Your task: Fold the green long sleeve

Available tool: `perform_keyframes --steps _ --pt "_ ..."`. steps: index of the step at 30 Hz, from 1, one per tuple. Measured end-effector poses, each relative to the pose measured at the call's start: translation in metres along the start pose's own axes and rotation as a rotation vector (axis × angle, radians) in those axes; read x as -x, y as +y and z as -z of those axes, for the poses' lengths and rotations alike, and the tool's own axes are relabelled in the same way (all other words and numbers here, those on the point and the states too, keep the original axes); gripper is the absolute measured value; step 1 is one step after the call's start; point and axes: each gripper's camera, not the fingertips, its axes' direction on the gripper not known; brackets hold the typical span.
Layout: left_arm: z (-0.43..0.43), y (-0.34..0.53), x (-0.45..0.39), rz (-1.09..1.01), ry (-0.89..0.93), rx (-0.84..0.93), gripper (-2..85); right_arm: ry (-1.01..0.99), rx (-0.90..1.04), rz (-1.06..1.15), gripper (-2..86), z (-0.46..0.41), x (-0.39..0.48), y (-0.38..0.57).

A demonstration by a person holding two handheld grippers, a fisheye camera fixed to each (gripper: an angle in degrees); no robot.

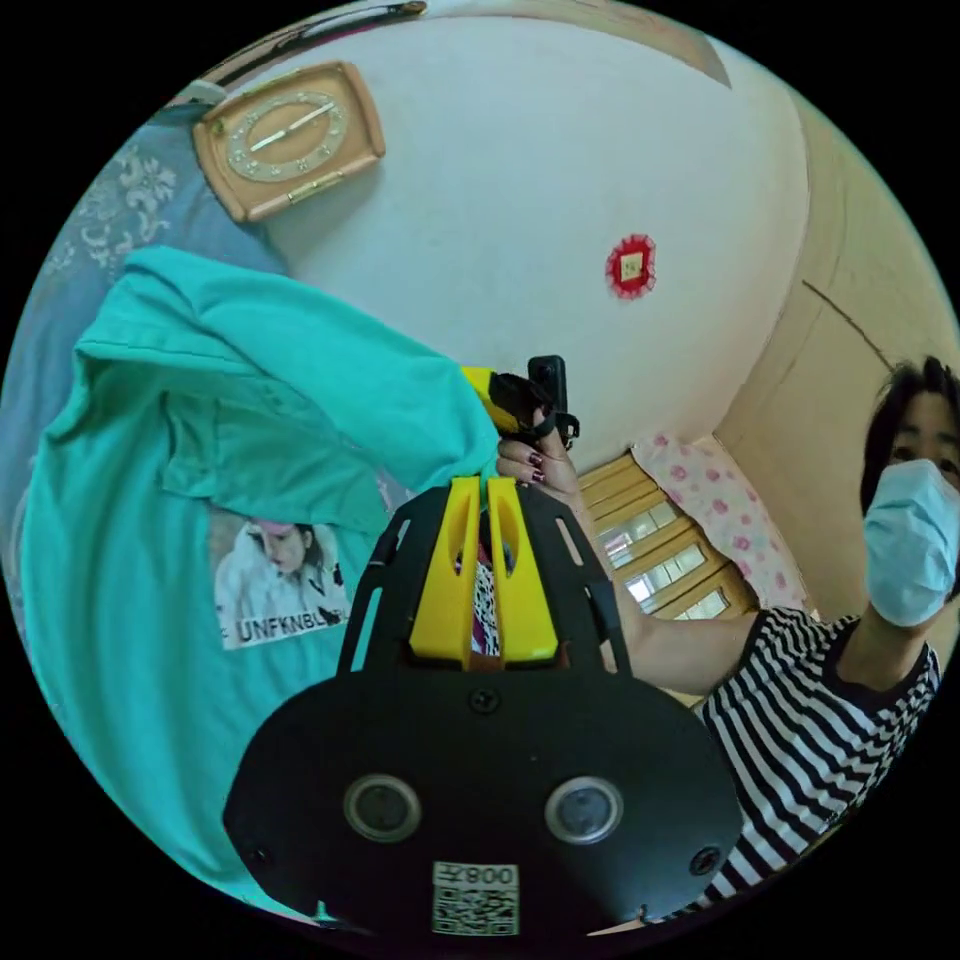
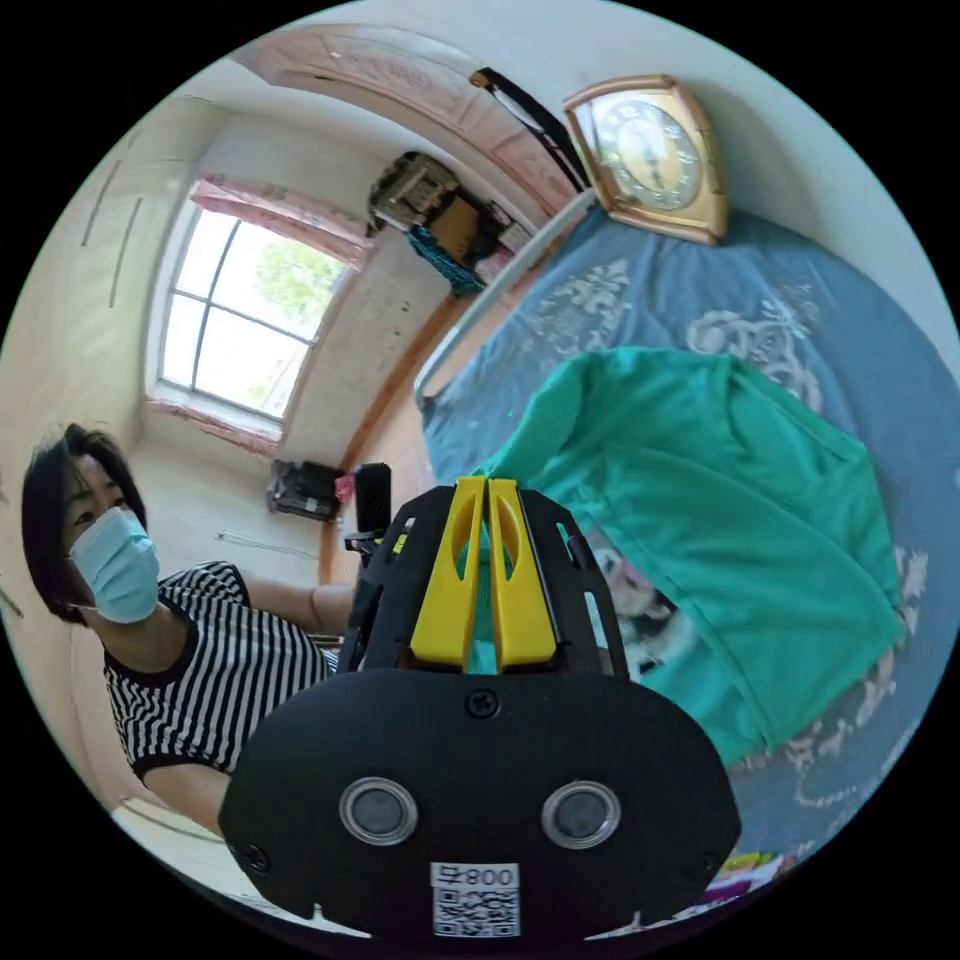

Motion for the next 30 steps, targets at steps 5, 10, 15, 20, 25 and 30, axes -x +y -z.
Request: perform_keyframes --steps 5,10,15,20,25,30 --pt "-0.097 0.023 0.074 0.167 -0.029 0.115 1.5 0.056 0.1 -0.177 0.3 0.008 -0.083 0.049" --pt "-0.152 0.033 0.126 0.246 -0.043 0.134 2.0 0.055 0.148 -0.235 0.6 0.006 -0.124 0.068" --pt "-0.202 0.021 0.149 0.153 -0.173 0.194 4.0 0.252 0.169 -0.343 1.9 0.011 -0.155 0.087" --pt "-0.222 0.021 0.169 0.081 -0.199 0.237 6.8 0.327 0.094 -0.169 7.4 -0.008 -0.101 0.142" --pt "-0.216 0.023 0.185 0.007 -0.263 0.254 7.1 0.536 0.092 0.047 8.7 -0.057 -0.021 0.204" --pt "-0.192 0.018 0.205 -0.016 -0.435 0.207 7.4 0.763 0.081 0.155 10.0 -0.084 0.013 0.235"
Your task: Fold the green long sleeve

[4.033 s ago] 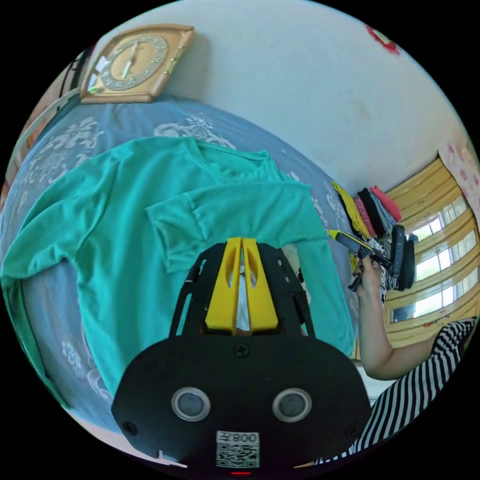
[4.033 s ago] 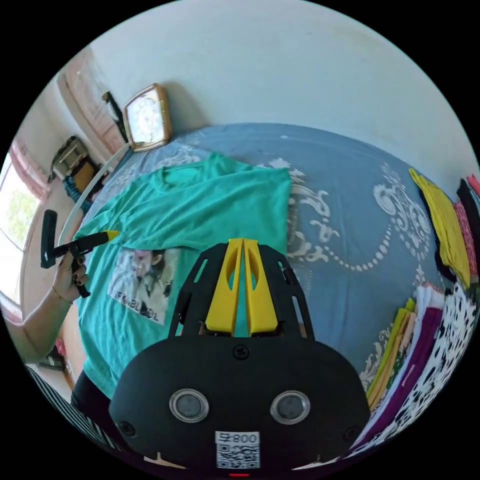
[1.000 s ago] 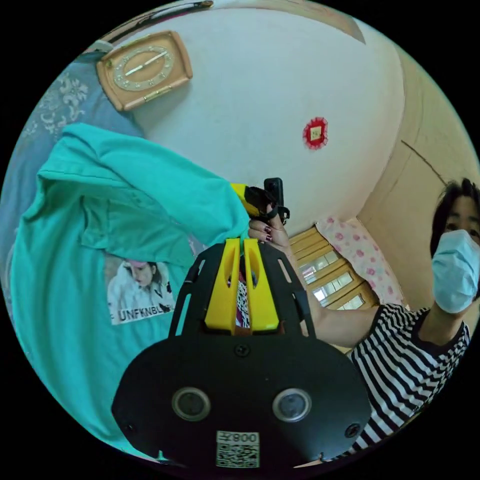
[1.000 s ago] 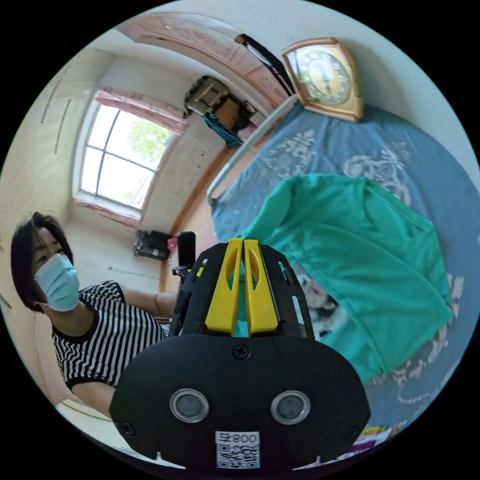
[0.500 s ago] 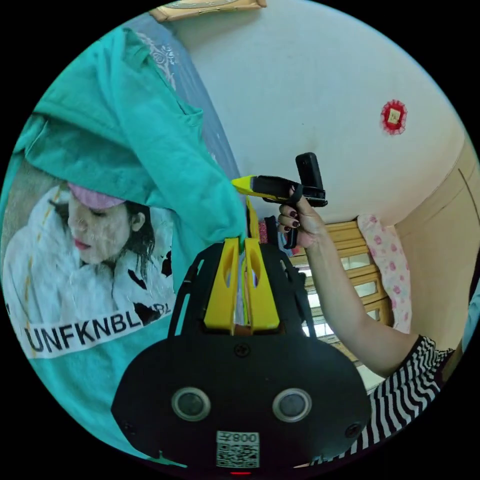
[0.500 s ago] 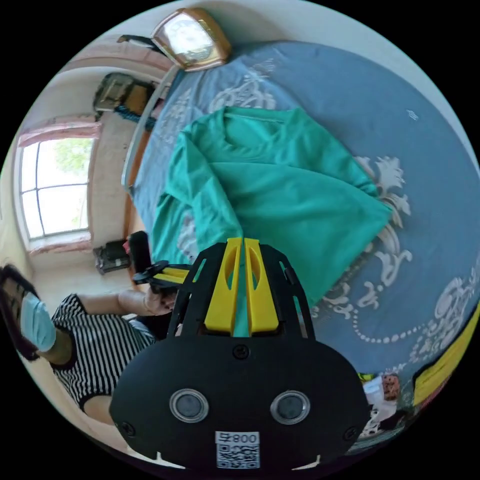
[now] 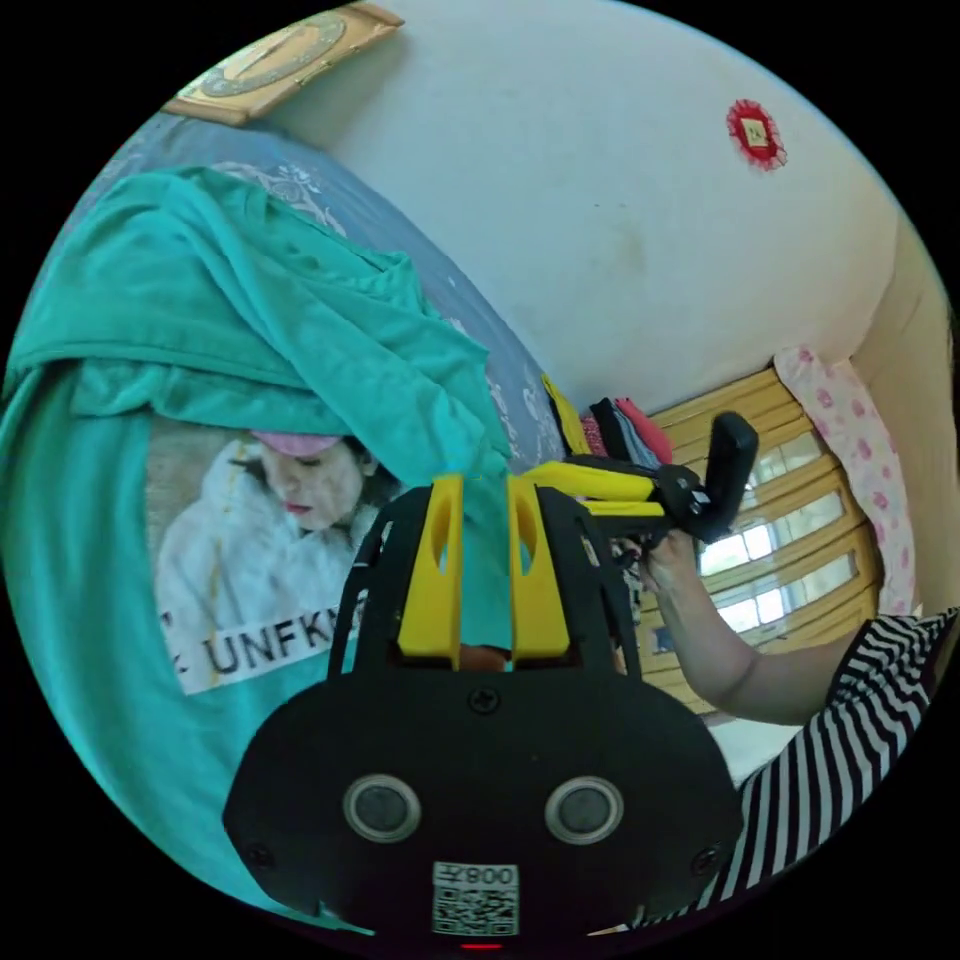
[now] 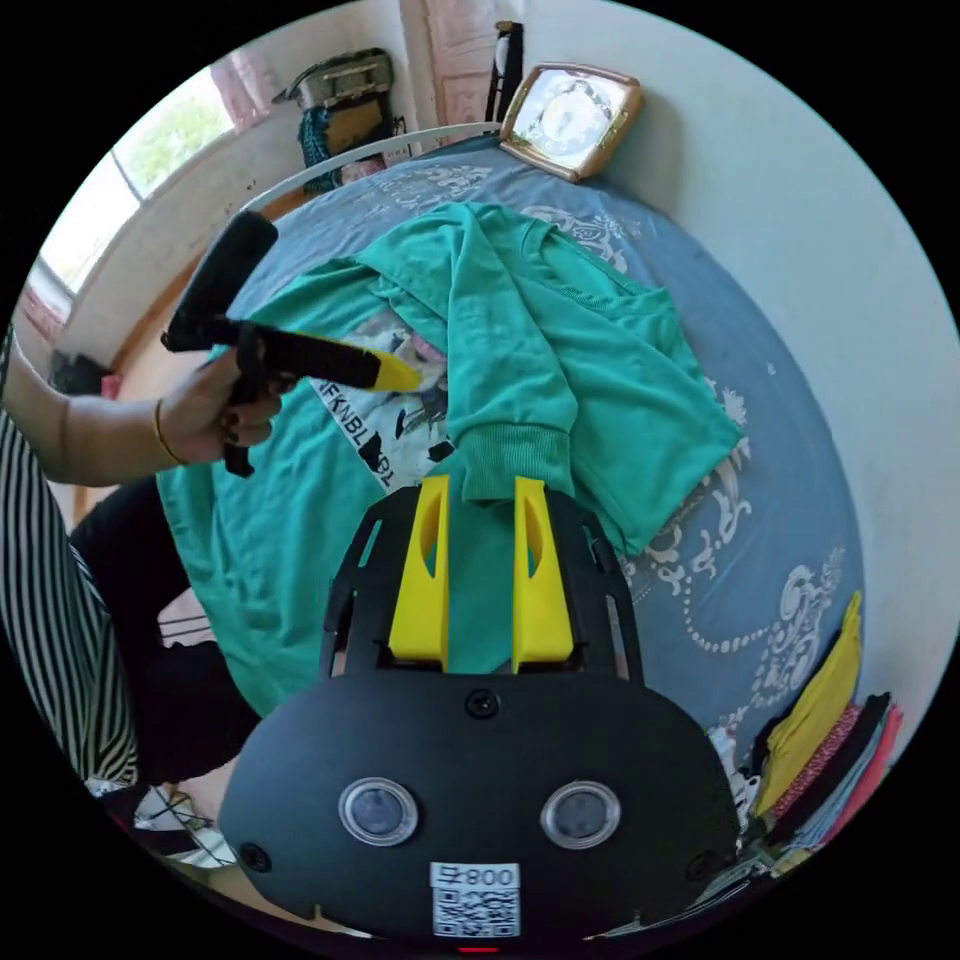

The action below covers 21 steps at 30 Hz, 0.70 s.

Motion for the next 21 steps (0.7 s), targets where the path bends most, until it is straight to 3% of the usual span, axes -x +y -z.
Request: perform_keyframes --steps 5,10,15,17,21 --pt "-0.023 -0.024 0.057 0.175 0.043 -0.006 6.8 0.112 0.072 0.049 8.8 -0.035 0.015 0.0" --pt "-0.047 -0.046 0.072 0.183 0.068 0.042 2.1 0.129 0.044 0.022 2.8 -0.03 0.008 0.015" --pt "-0.033 -0.071 0.054 0.096 0.194 -0.049 0.7 -0.133 -0.117 -0.051 1.7 0.034 -0.04 0.038" --pt "-0.032 -0.087 0.043 0.047 0.21 -0.063 0.7 -0.361 -0.222 -0.154 1.6 0.06 -0.098 0.052" --pt "-0.076 -0.143 0.031 -0.026 0.111 0.043 1.0 -0.586 -0.237 -0.434 2.3 0.039 -0.212 0.08"
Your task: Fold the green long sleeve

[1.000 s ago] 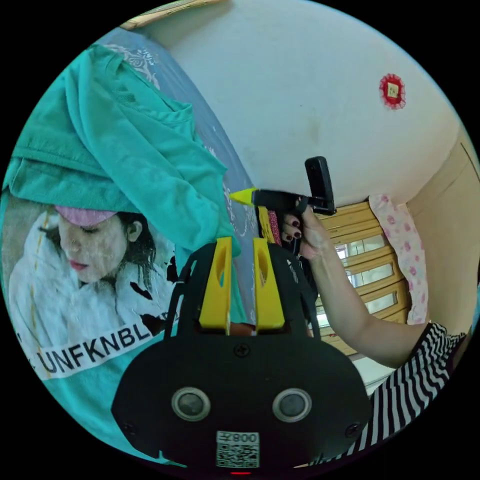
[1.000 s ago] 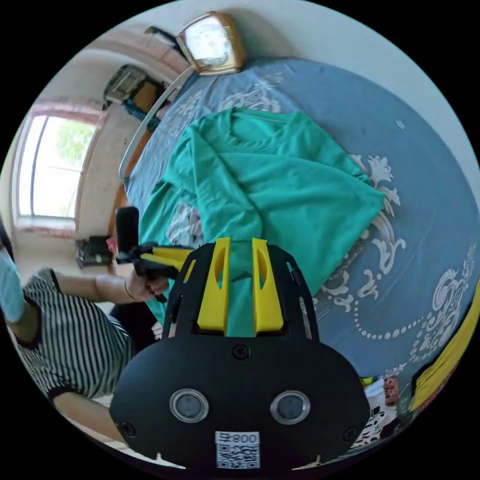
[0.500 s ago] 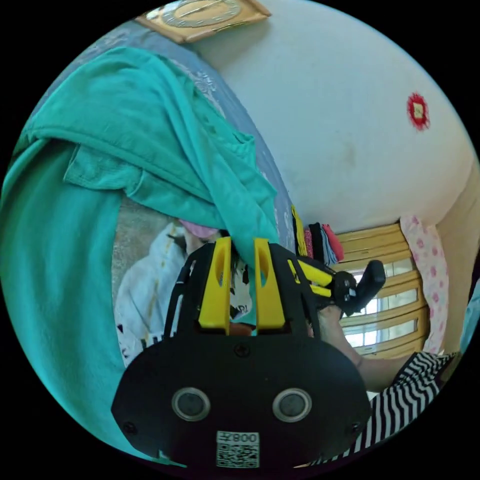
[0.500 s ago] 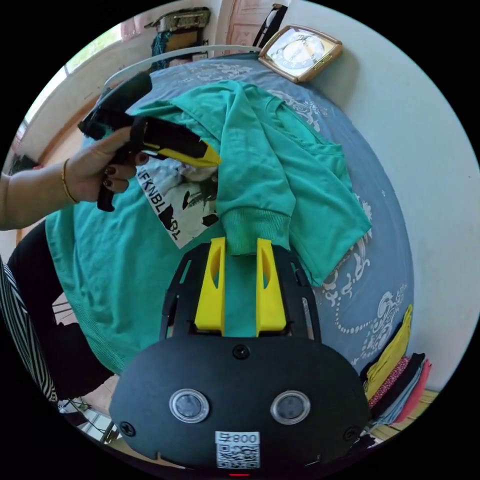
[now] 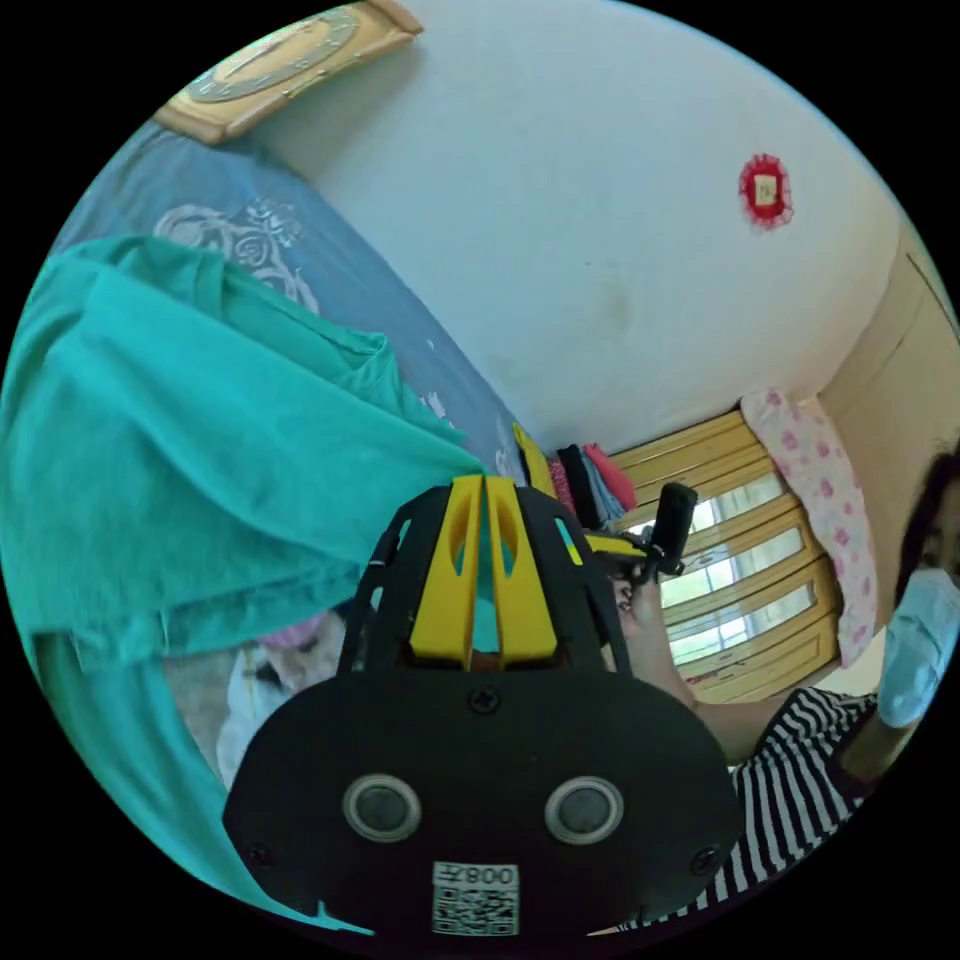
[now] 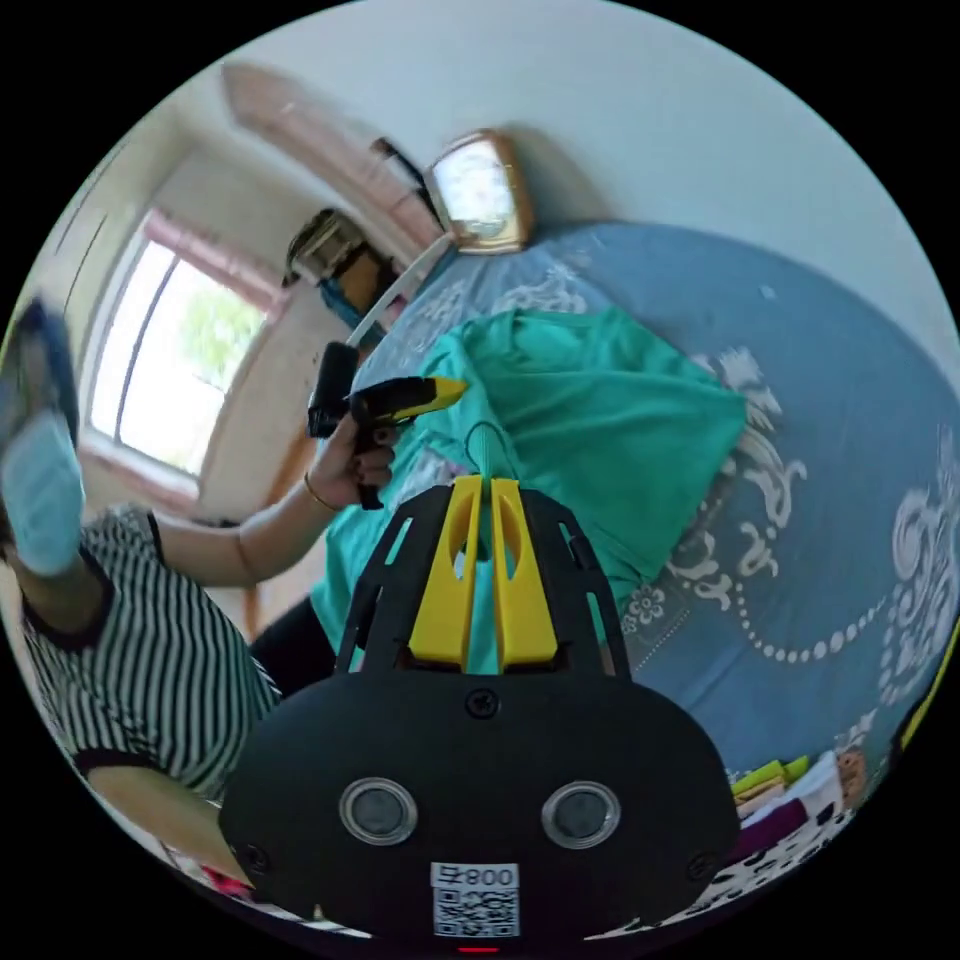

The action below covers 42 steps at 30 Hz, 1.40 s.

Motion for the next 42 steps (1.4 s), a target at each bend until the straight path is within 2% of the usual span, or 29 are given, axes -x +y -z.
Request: perform_keyframes --steps 2,4,8,13,19,21,25,28,32,33,37,42 --pt "-0.026 -0.017 0.011 0.031 -0.097 0.082 1.4 -0.047 -0.011 -0.16 3.7 0.01 -0.07 0.002" --pt "-0.038 -0.021 0.021 0.058 -0.106 0.113 2.0 0.021 -0.023 -0.258 6.0 0.016 -0.101 0.011" --pt "-0.005 0.004 0.016 -0.055 -0.071 0.024 5.2 0.145 -0.013 -0.19 9.9 0.013 -0.093 0.027" --pt "0.044 0.037 0.025 -0.085 -0.321 0.001 6.6 0.228 0.046 -0.12 10.3 -0.017 -0.089 0.015" --pt "0.059 0.043 0.042 -0.094 -0.674 0.083 3.7 0.271 0.123 -0.147 6.2 -0.038 -0.109 0.01" --pt "0.063 0.04 0.047 -0.079 -0.643 0.093 1.9 0.239 0.121 -0.147 4.0 -0.031 -0.113 0.013" --pt "0.084 0.046 0.035 -0.079 -0.716 0.056 1.4 0.19 0.096 -0.112 1.8 -0.009 -0.109 0.021" --pt "0.098 0.054 0.022 -0.141 -0.666 0.002 2.3 0.201 0.107 -0.118 1.3 -0.011 -0.116 0.026" --pt "0.076 0.046 0.018 -0.255 -0.761 0.127 6.4 0.147 0.092 -0.163 1.1 -0.013 -0.134 0.027" --pt "0.068 0.043 0.02 -0.277 -0.824 0.169 6.4 0.145 0.09 -0.166 1.0 -0.012 -0.135 0.027" --pt "0.064 0.036 0.019 -0.308 -0.881 0.208 3.1 0.139 0.091 -0.157 0.9 -0.005 -0.137 0.027" --pt "0.099 0.034 -0.005 -0.328 -0.919 0.084 0.5 0.028 0.039 -0.135 0.9 0.008 -0.129 0.033"
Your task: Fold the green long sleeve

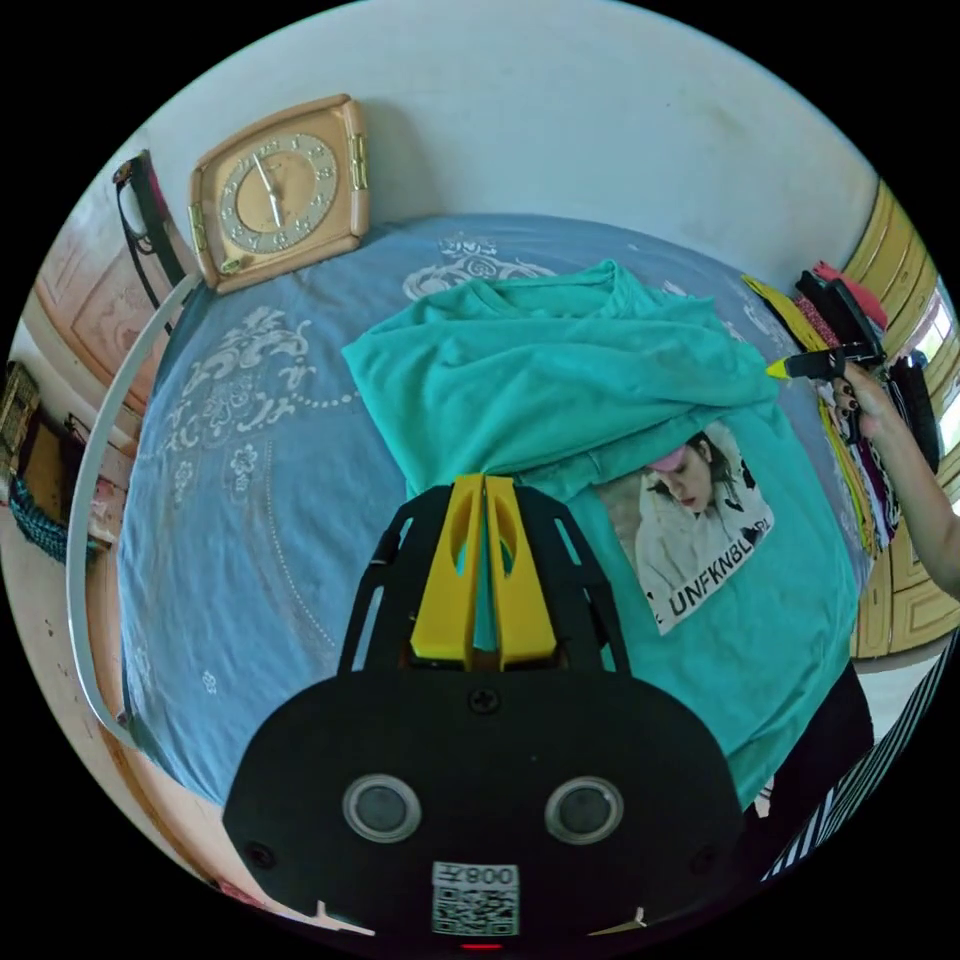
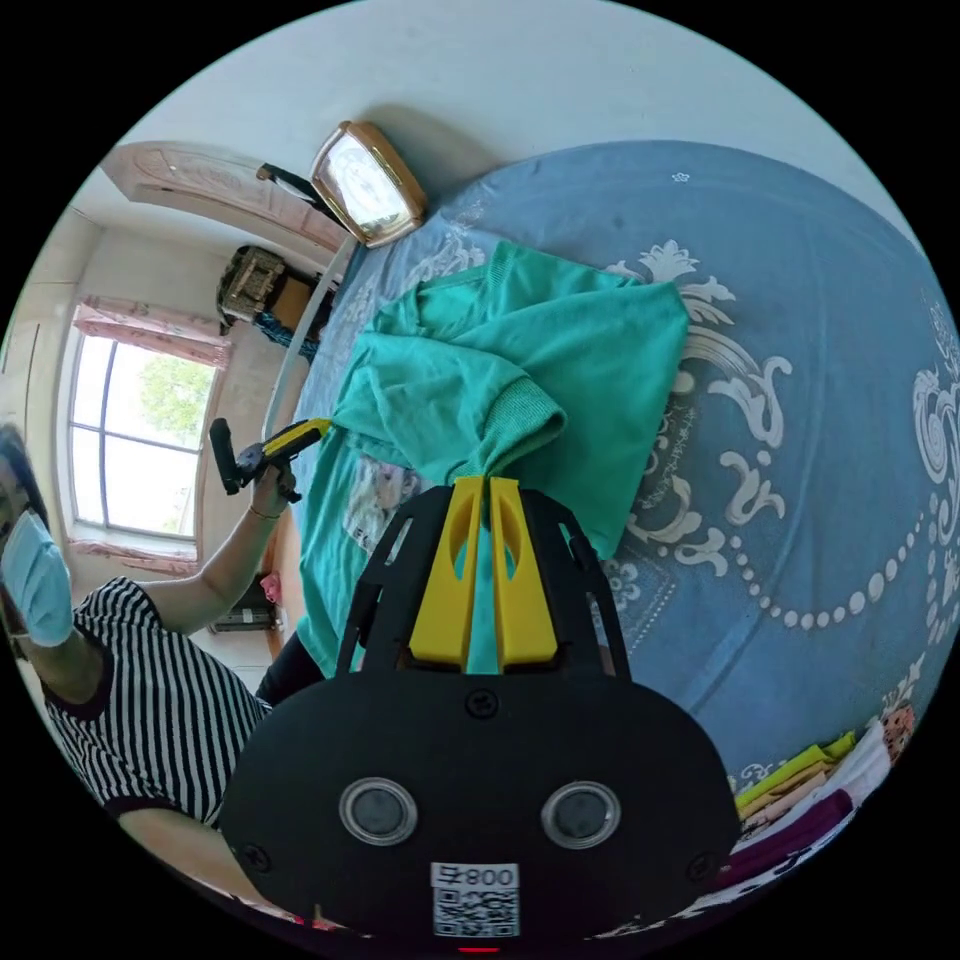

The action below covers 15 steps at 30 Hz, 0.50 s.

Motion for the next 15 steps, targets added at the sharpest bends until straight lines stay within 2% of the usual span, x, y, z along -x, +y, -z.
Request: perform_keyframes --steps 4,10,15 --pt "0.029 0.006 0.027 0.094 0.001 -0.088 0.2 -0.025 0.01 0.055 1.0 0.001 0.019 0.006" --pt "-0.005 0.014 0.039 0.085 -0.009 0.088 0.5 -0.006 0.185 -0.019 1.5 -0.06 0.0 0.015" --pt "0.03 0.019 0.054 0.145 0.033 -0.014 1.9 -0.004 0.1 -0.059 3.2 -0.045 0.0 0.034"
